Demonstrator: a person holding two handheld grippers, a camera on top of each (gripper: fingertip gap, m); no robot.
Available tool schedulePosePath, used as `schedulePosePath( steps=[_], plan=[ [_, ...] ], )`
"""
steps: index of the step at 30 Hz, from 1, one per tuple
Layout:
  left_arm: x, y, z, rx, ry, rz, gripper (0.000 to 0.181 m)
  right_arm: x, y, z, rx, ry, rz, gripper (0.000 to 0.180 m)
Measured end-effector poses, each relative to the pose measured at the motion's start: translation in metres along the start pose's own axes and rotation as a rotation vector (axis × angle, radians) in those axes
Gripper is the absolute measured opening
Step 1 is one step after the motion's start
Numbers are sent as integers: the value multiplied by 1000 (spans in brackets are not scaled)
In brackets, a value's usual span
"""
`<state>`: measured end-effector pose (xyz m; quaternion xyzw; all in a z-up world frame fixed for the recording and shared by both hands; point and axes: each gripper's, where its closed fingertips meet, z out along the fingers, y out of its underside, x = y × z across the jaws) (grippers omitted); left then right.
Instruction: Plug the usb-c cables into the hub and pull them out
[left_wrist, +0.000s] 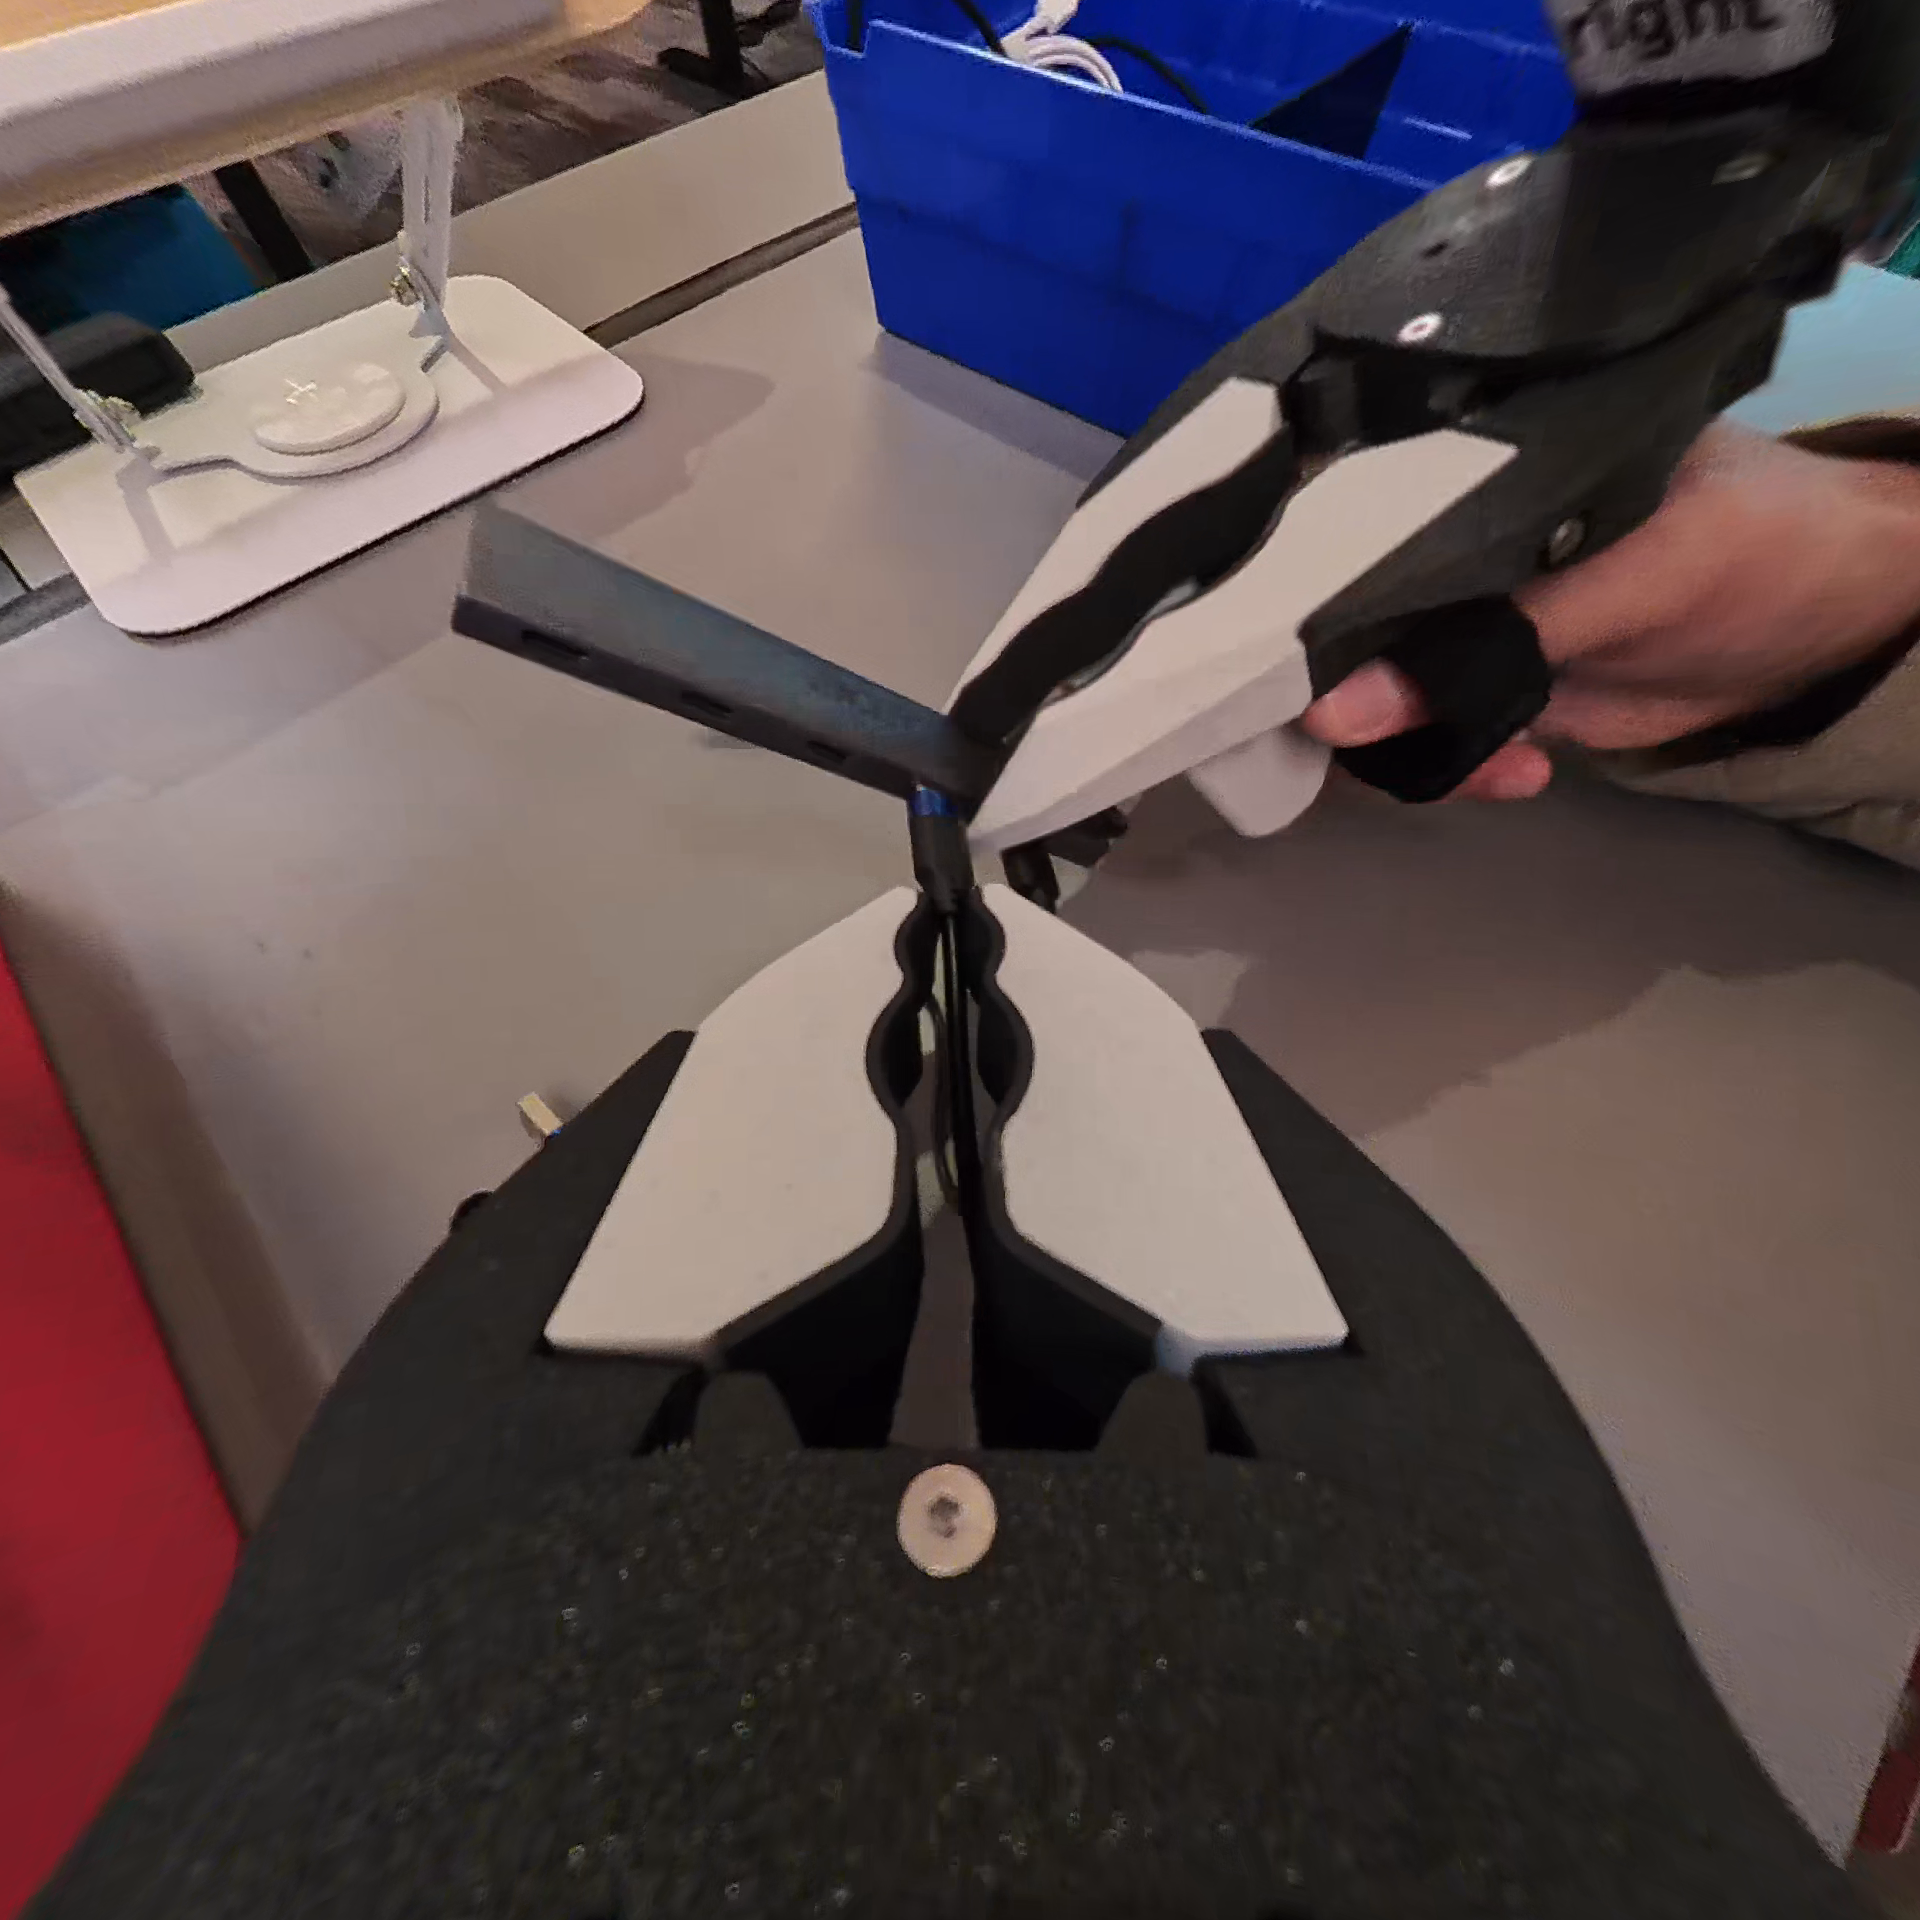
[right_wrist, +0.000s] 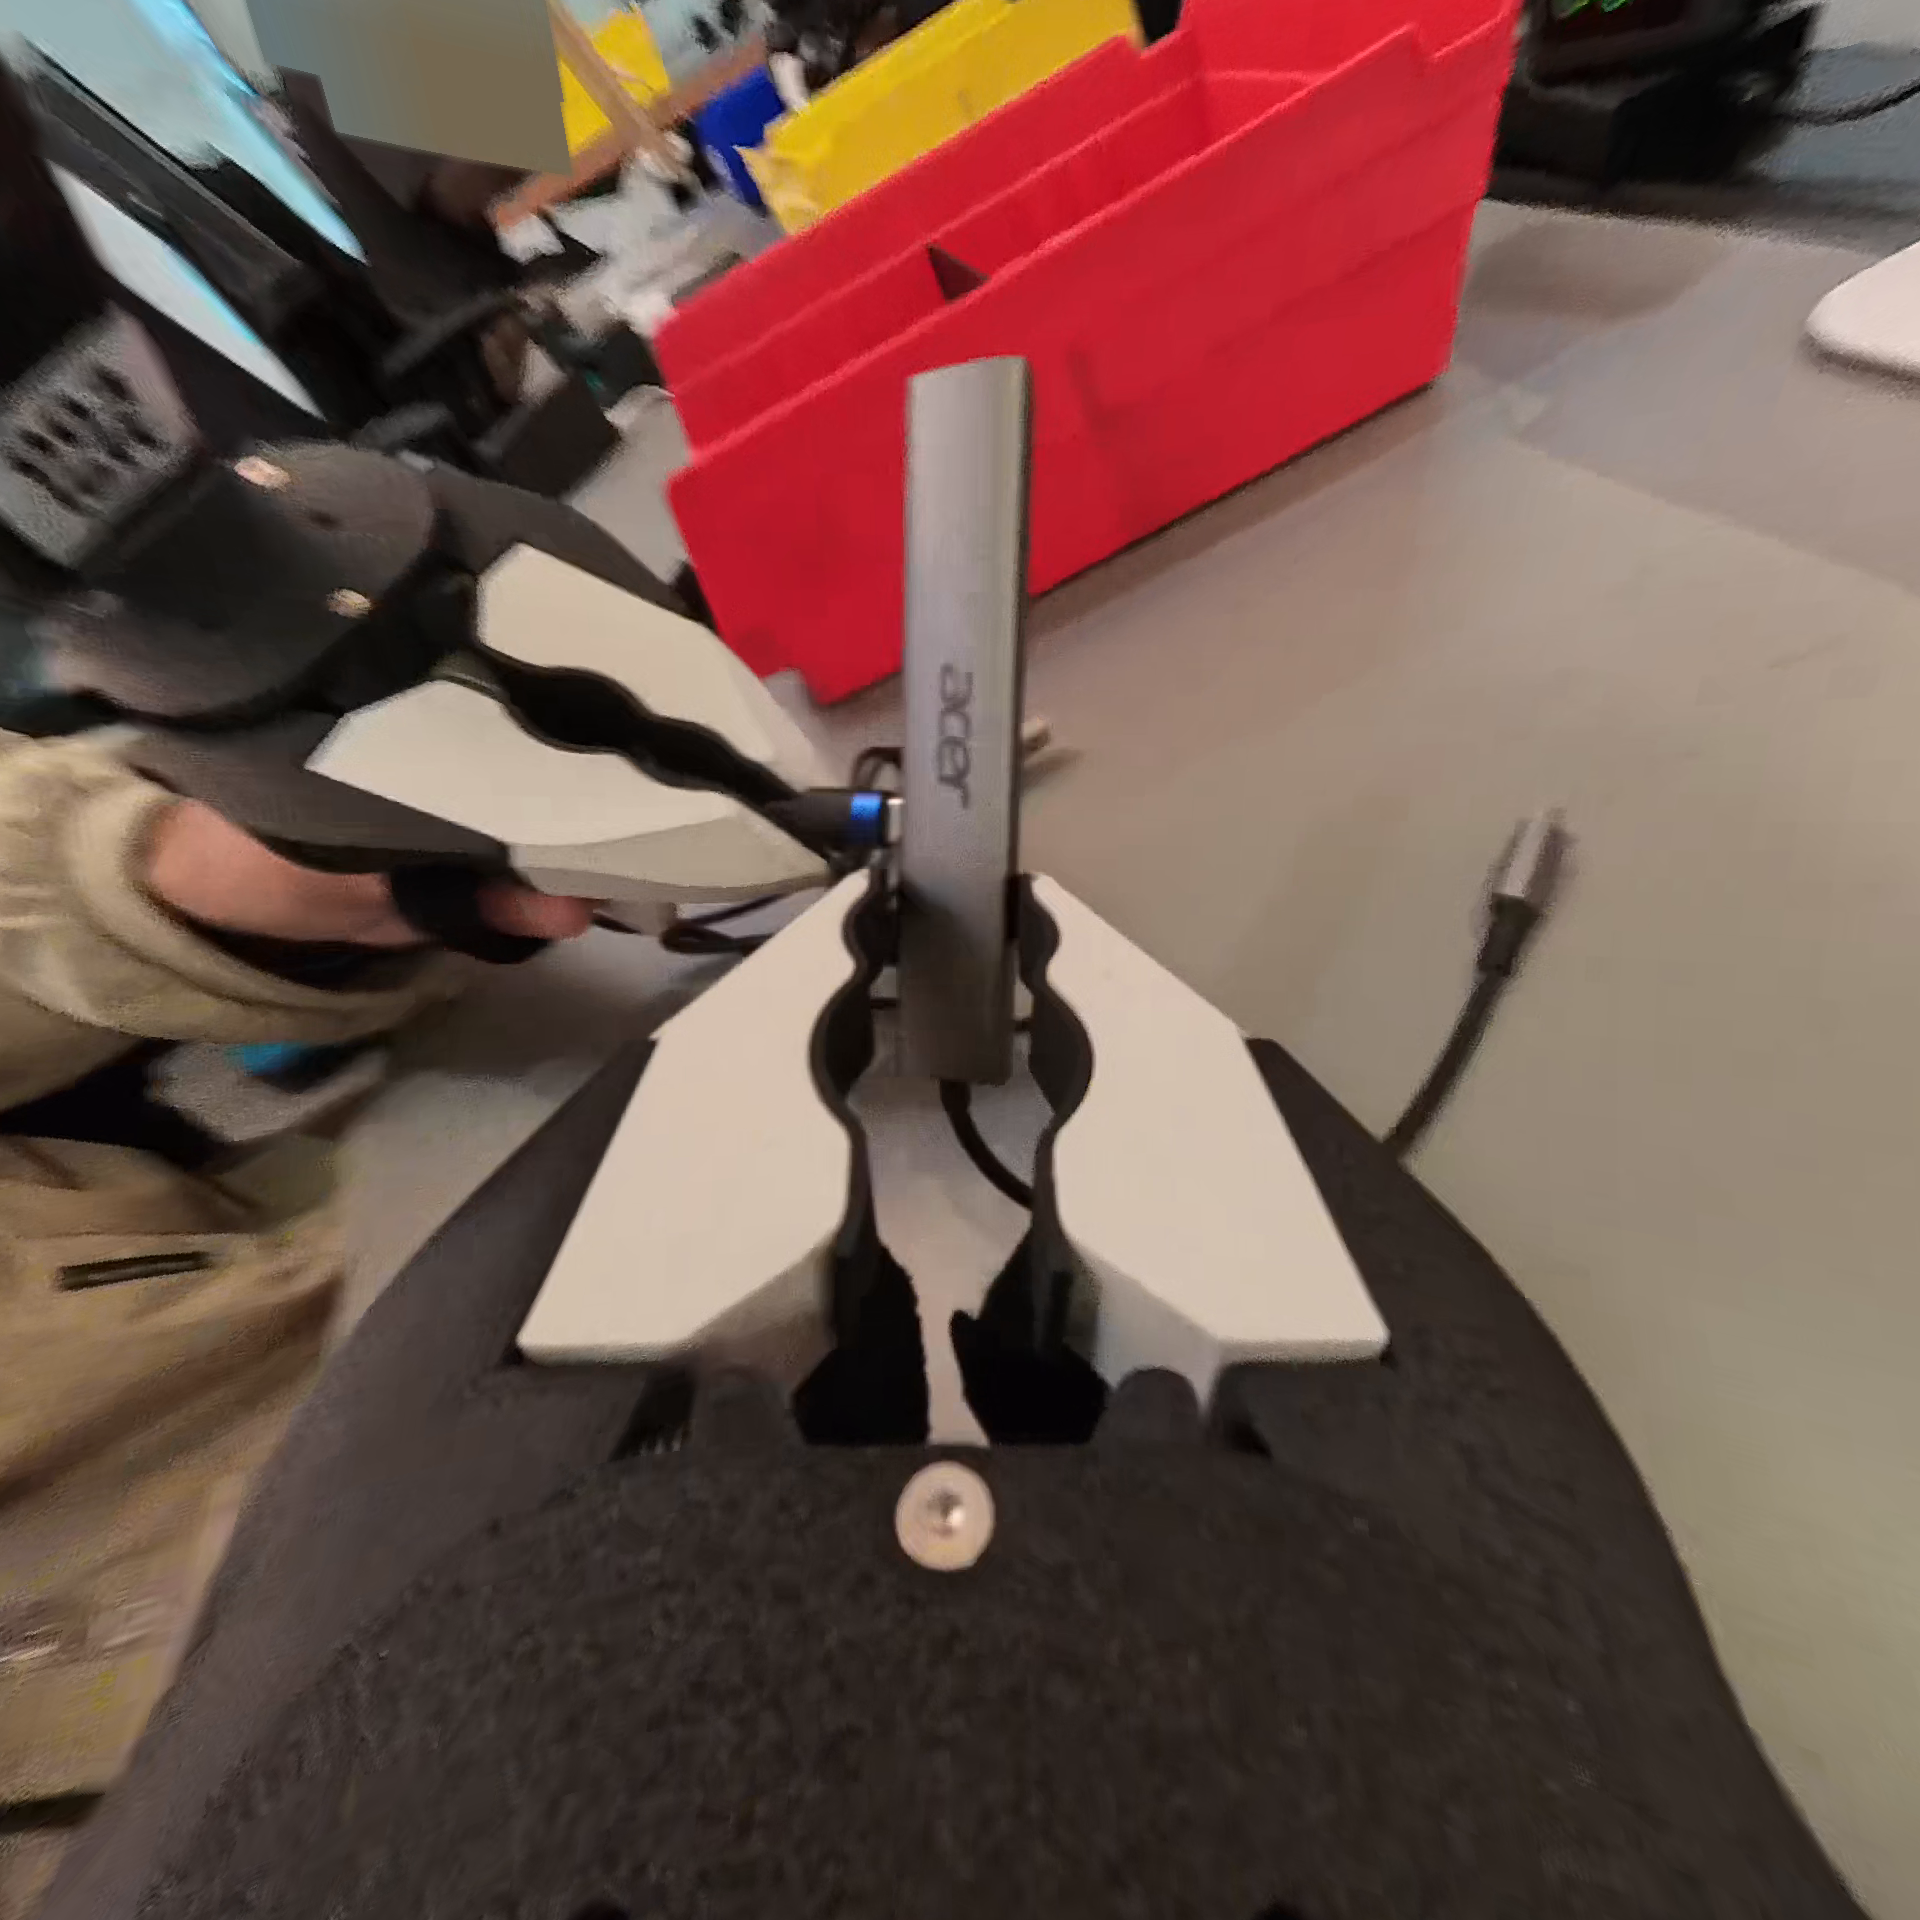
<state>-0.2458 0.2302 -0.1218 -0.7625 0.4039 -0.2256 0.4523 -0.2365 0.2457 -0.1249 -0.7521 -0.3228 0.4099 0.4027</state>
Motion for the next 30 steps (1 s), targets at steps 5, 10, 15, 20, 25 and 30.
schedulePosePath(
  steps=[5, 10, 15, 20, 25, 30],
  plan=[
    [0, 0, 1, 2, -15, -2, 4, 5, -2, -2, -34, 186, -228, 21],
    [0, 7, 5, -20, -14, -13, 4, 9, 1, -1, -81, 313, -373, 21],
    [3, 6, 5, -8, 95, -136, 4, 8, -2, -4, -98, 356, -471, 21],
    [8, 7, 5, 10, 160, -152, 4, 3, 0, -5, -121, 295, -449, 21],
    [8, 7, 6, 8, 160, -147, 4, 4, 0, -5, -128, 294, -452, 21],
    [-1, -24, -6, 136, 139, -213, 22, 7, -30, -17, -87, 376, -551, 21]
  ],
)
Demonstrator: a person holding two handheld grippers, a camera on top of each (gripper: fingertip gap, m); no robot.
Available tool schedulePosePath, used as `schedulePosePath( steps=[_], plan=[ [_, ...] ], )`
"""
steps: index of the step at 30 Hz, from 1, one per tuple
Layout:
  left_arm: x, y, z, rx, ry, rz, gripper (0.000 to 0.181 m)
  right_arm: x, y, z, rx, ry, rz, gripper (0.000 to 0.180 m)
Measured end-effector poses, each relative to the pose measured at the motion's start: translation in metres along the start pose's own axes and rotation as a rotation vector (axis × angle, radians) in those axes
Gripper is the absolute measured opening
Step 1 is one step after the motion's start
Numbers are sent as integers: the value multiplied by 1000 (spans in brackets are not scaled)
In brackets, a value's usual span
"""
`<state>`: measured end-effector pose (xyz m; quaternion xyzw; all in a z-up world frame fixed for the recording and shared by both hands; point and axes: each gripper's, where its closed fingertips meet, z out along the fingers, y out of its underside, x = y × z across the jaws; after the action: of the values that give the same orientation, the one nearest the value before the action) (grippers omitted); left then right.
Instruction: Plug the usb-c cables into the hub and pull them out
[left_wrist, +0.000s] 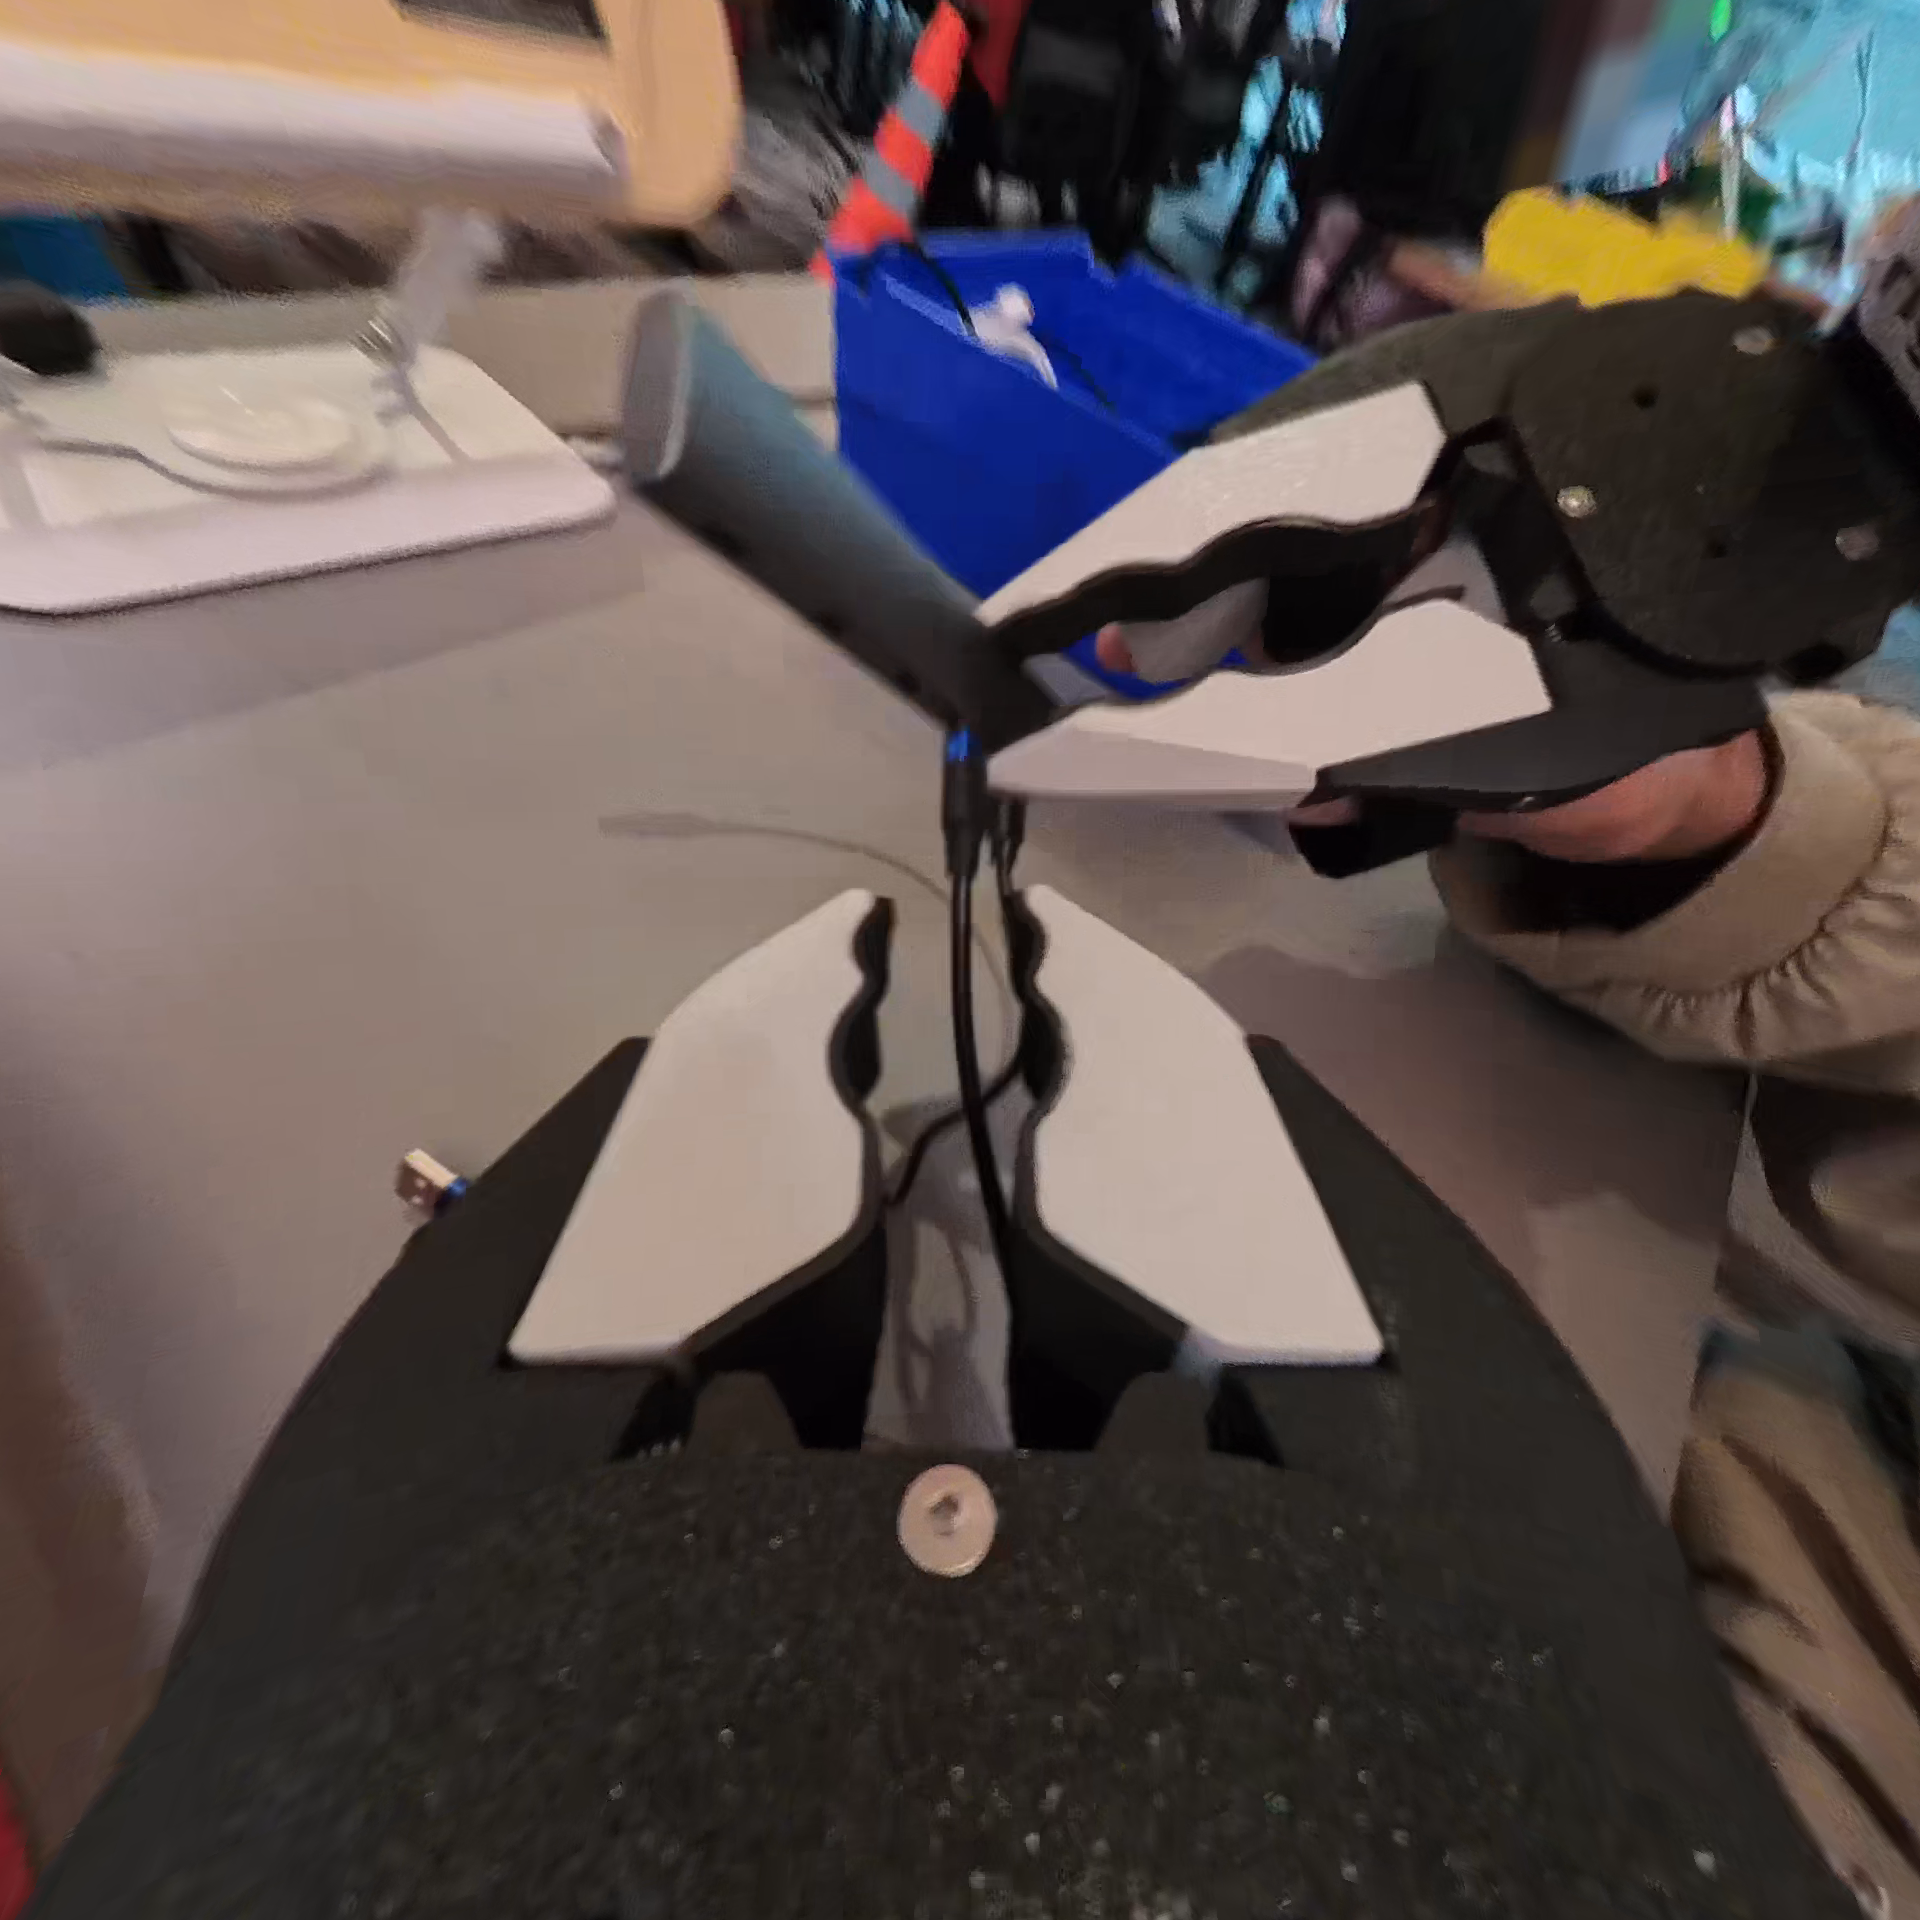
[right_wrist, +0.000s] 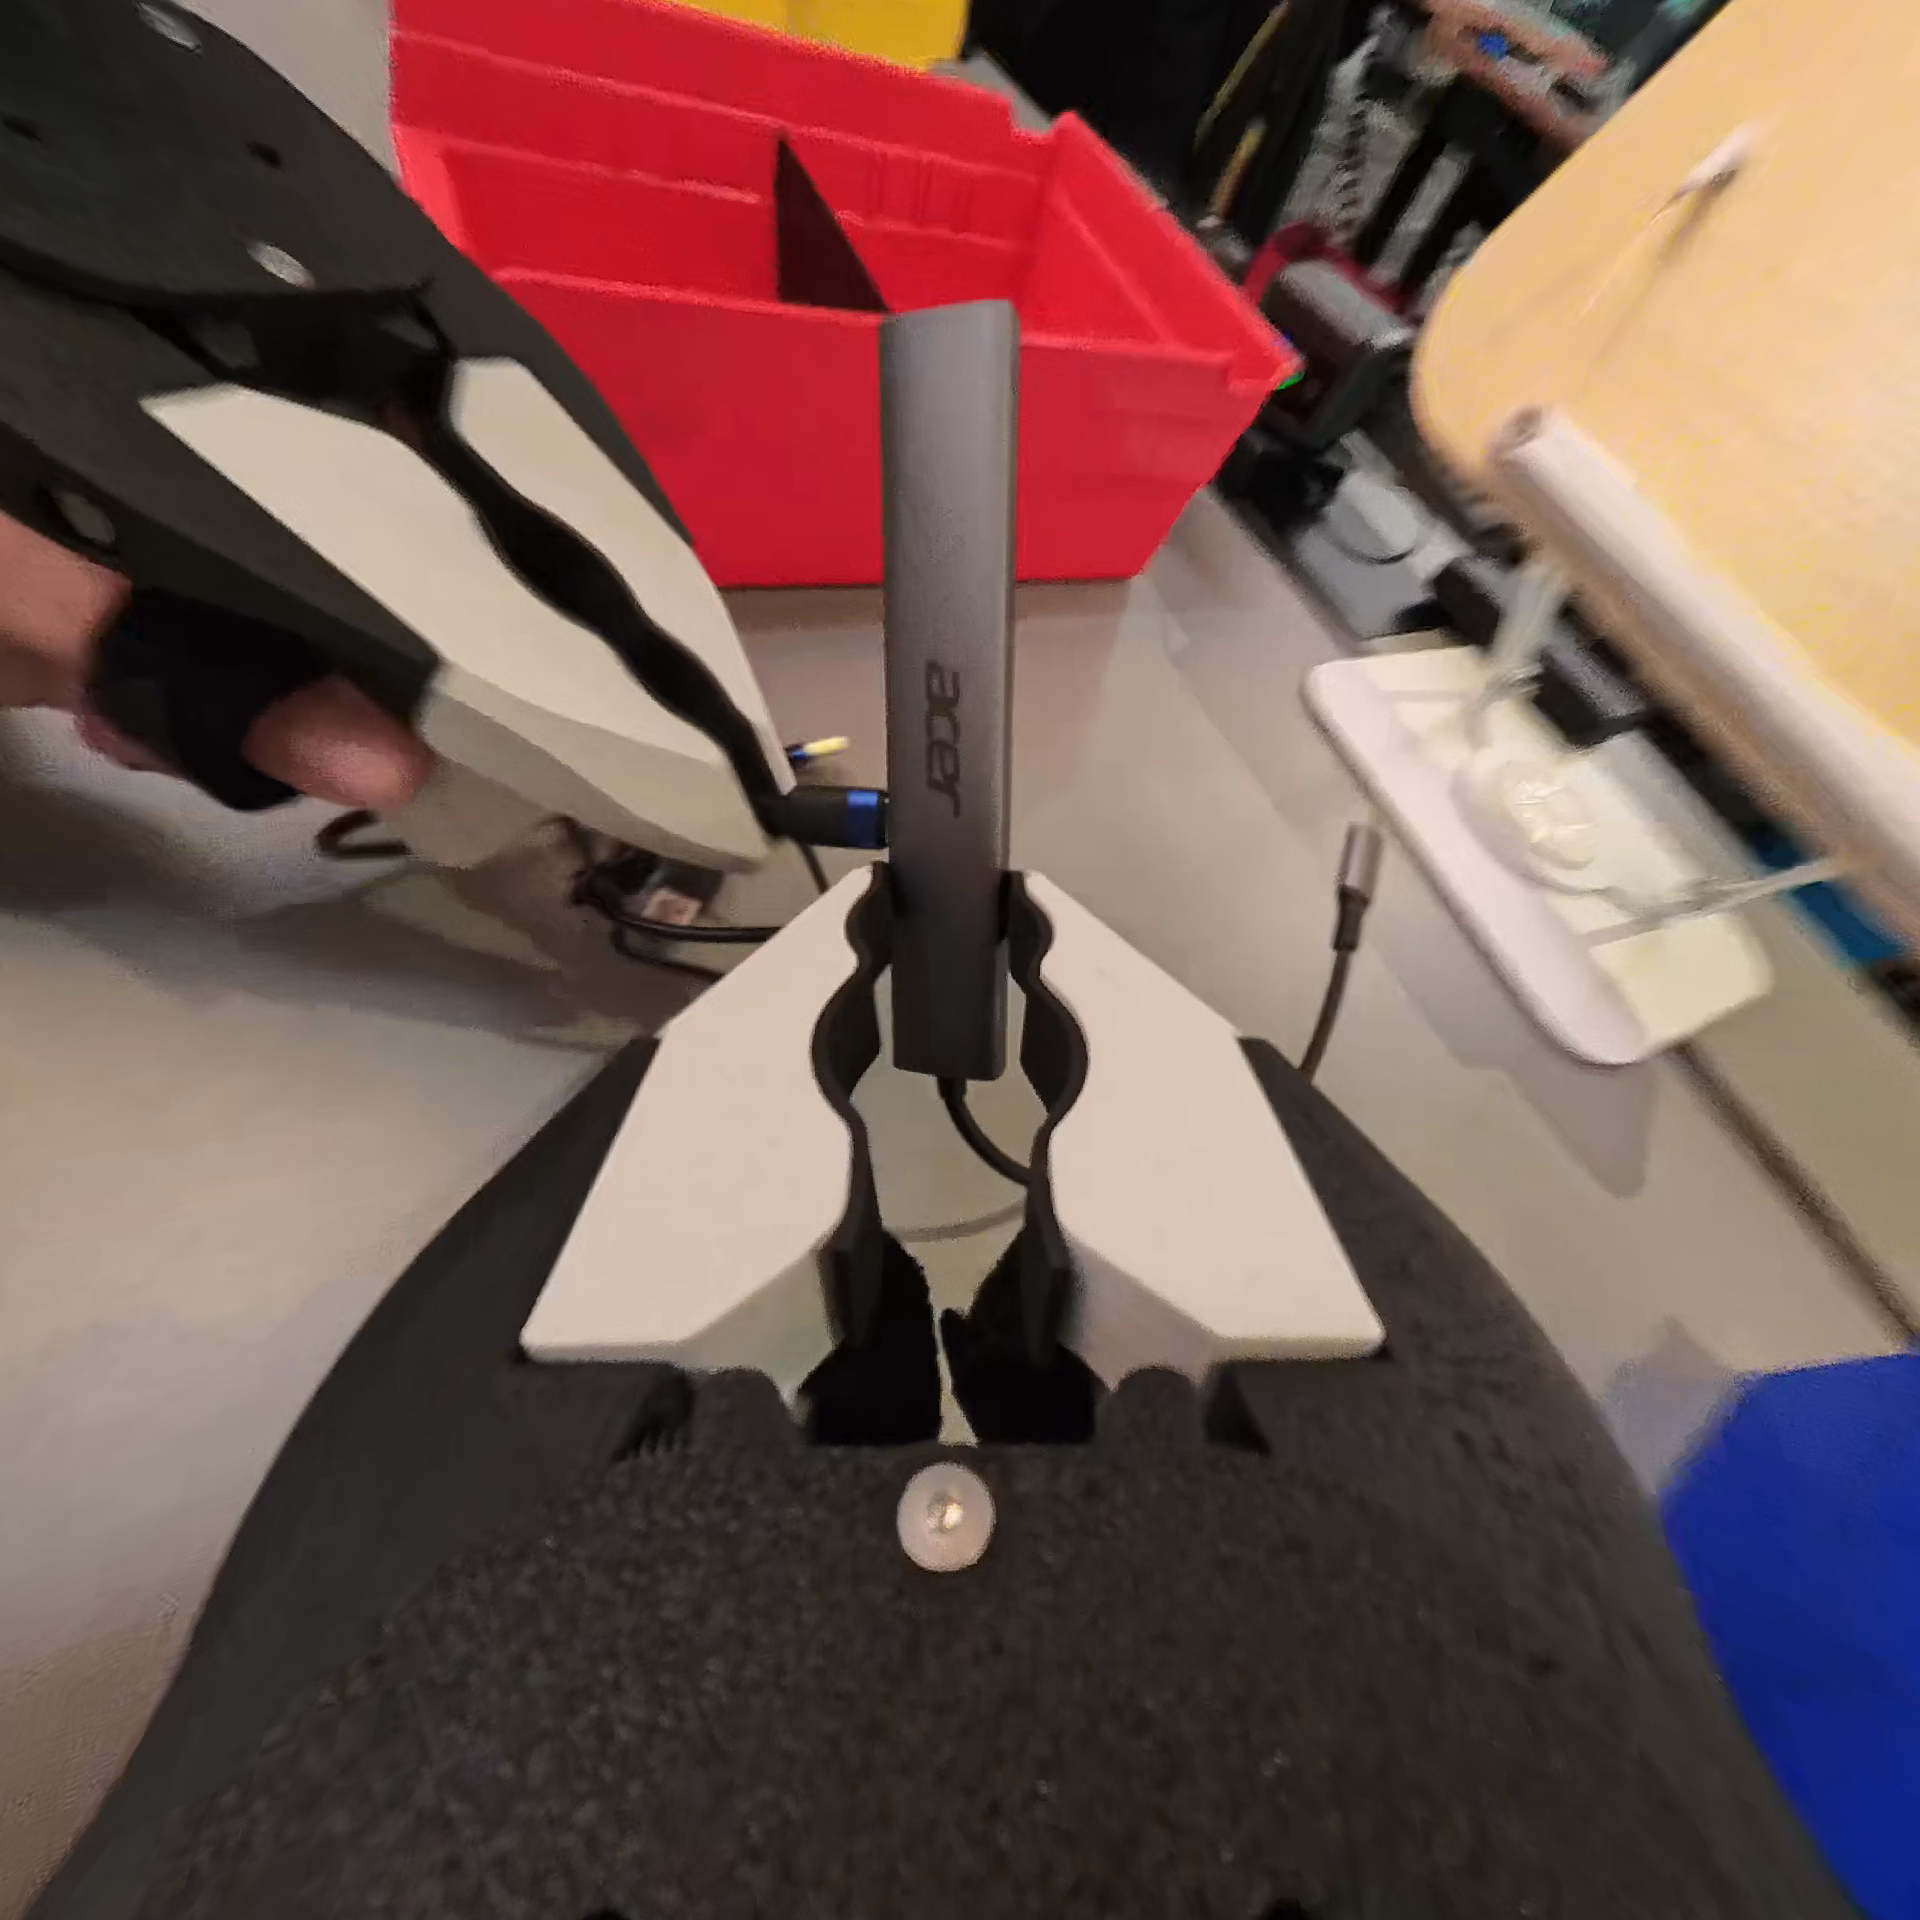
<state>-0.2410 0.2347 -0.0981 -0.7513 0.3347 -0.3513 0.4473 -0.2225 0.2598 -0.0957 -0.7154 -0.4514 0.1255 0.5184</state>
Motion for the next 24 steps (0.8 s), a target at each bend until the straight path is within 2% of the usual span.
schedulePosePath(
  steps=[2, 6, 11, 16, 20, 24],
  plan=[
    [-4, -17, -18, 90, -47, -7, 33, 25, -20, -12, 13, 112, -95, 21],
    [3, -20, -56, 198, -76, 20, 34, 78, -68, -47, 45, 256, -161, 21],
    [12, 36, -70, 88, -82, 46, 30, 157, -131, -114, 56, 462, -246, 22],
    [6, 38, -75, 60, -83, 81, 27, 246, -187, -197, 31, 678, -272, 21],
    [4, 35, -77, 57, -99, 111, 26, 309, -194, -246, -62, 809, -268, 22],
    [13, 36, -74, 43, -77, 134, 26, 347, -147, -255, -167, 864, -229, 22]
  ],
)
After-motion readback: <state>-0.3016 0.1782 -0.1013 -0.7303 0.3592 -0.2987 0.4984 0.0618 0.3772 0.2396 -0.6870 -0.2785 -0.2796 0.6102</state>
